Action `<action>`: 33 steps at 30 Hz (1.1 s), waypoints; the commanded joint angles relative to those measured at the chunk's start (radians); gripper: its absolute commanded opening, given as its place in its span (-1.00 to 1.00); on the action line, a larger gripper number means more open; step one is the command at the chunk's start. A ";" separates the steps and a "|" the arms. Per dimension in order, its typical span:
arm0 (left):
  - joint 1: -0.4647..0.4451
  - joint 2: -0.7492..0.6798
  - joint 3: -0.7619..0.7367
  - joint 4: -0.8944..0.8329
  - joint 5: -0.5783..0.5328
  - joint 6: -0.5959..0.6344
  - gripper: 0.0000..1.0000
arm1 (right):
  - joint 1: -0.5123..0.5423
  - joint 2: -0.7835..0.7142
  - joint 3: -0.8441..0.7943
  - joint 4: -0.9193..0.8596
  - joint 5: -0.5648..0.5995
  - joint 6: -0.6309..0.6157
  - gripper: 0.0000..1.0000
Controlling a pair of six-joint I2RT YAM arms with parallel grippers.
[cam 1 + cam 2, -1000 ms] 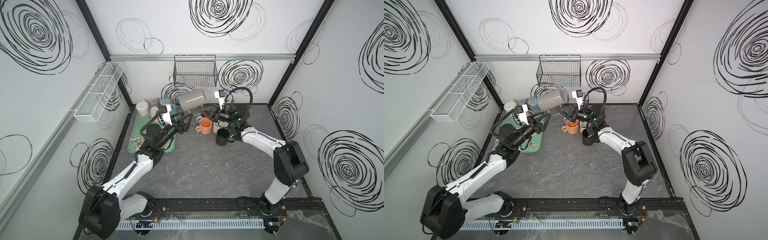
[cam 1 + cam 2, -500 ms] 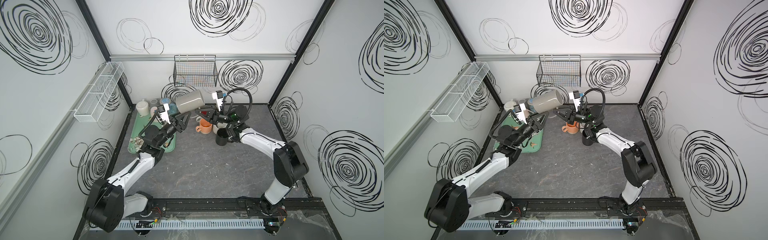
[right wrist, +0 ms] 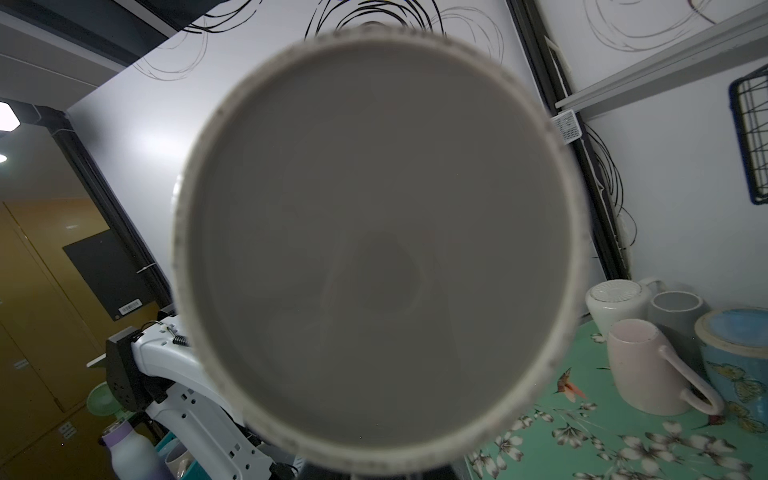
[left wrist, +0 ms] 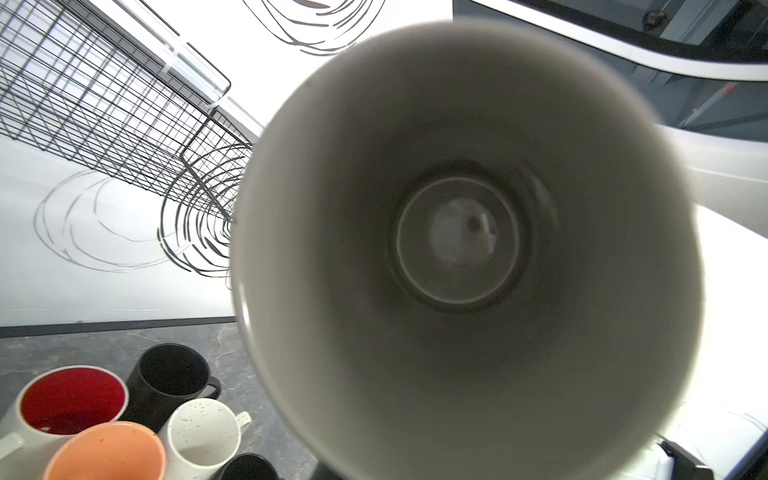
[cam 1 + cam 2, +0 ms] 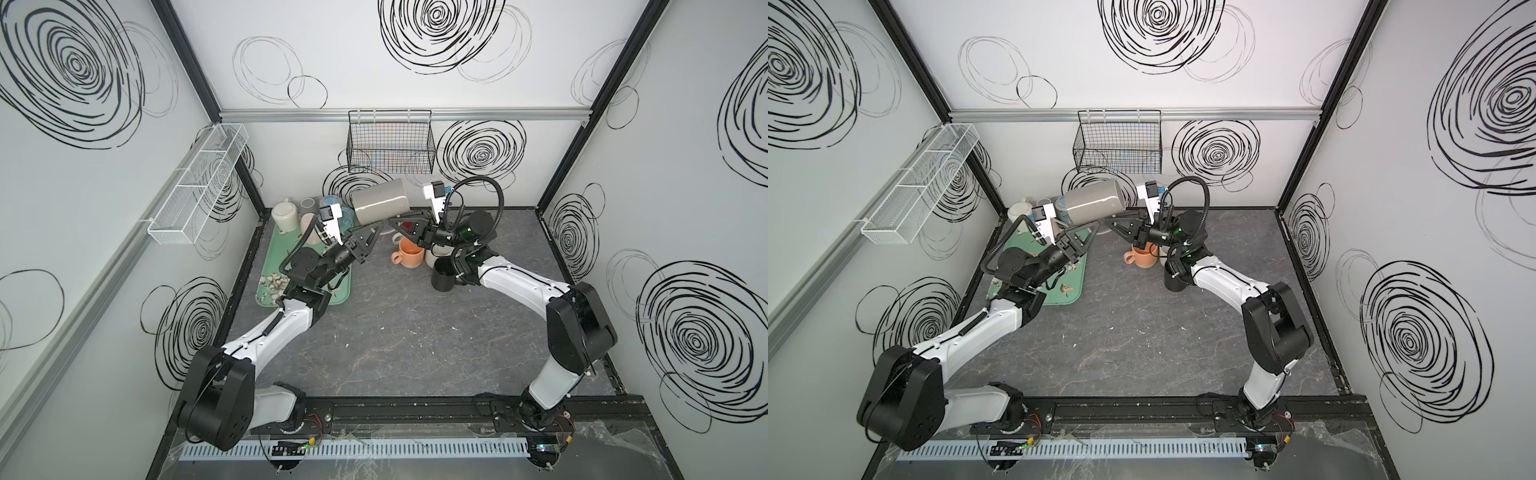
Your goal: Turn the mug right side up
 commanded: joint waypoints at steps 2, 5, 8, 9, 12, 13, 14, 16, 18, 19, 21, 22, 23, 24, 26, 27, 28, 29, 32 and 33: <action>0.038 -0.025 0.035 0.027 0.012 0.044 -1.00 | -0.005 -0.046 0.006 -0.079 0.007 -0.087 -0.41; 0.039 -0.044 0.033 -0.015 0.003 0.084 -1.00 | -0.027 -0.066 -0.016 -0.155 0.017 -0.126 -0.27; 0.031 -0.053 0.041 -0.078 0.003 0.137 -1.00 | -0.045 -0.088 -0.014 -0.273 0.025 -0.188 -0.13; 0.031 -0.050 0.037 -0.075 0.002 0.140 -1.00 | -0.049 -0.096 -0.011 -0.319 0.026 -0.214 -0.08; 0.029 -0.049 0.038 -0.090 -0.002 0.163 -1.00 | -0.067 -0.131 -0.017 -0.456 0.035 -0.278 -0.04; 0.029 -0.050 0.038 -0.103 -0.007 0.178 -1.00 | -0.072 -0.143 -0.028 -0.477 0.044 -0.298 -0.03; 0.027 -0.052 0.038 -0.120 -0.013 0.195 -1.00 | -0.079 -0.162 -0.045 -0.500 0.063 -0.316 -0.01; 0.021 -0.050 0.047 -0.159 -0.017 0.231 -1.00 | -0.091 -0.200 -0.077 -0.541 0.117 -0.351 0.00; 0.011 -0.047 0.069 -0.236 -0.019 0.285 -1.00 | -0.100 -0.243 -0.109 -0.583 0.168 -0.390 0.01; 0.006 -0.047 0.081 -0.275 -0.020 0.313 -1.00 | -0.105 -0.258 -0.120 -0.600 0.185 -0.411 0.01; -0.008 -0.044 0.112 -0.372 -0.030 0.383 -1.00 | -0.111 -0.292 -0.138 -0.662 0.232 -0.456 0.02; -0.018 -0.044 0.125 -0.413 -0.037 0.414 -1.00 | -0.115 -0.305 -0.139 -0.696 0.257 -0.478 0.02; -0.029 -0.041 0.141 -0.460 -0.050 0.451 -1.00 | -0.119 -0.315 -0.141 -0.728 0.287 -0.497 0.02; -0.041 -0.037 0.157 -0.516 -0.063 0.477 -1.00 | -0.126 -0.326 -0.144 -0.762 0.311 -0.512 0.02; -0.063 -0.023 0.187 -0.595 -0.079 0.554 -1.00 | -0.142 -0.346 -0.156 -0.790 0.345 -0.522 0.02; -0.074 -0.015 0.204 -0.634 -0.090 0.584 -1.00 | -0.155 -0.356 -0.166 -0.794 0.356 -0.519 0.01; -0.083 -0.005 0.220 -0.671 -0.103 0.612 -1.00 | -0.165 -0.364 -0.174 -0.794 0.362 -0.515 0.01; -0.095 0.005 0.240 -0.722 -0.124 0.650 -1.00 | -0.176 -0.373 -0.180 -0.796 0.368 -0.510 0.02; -0.129 0.034 0.303 -0.878 -0.213 0.779 -1.00 | -0.203 -0.384 -0.185 -0.816 0.374 -0.503 0.01; -0.137 0.049 0.323 -0.920 -0.228 0.813 -1.00 | -0.209 -0.387 -0.186 -0.824 0.374 -0.503 0.01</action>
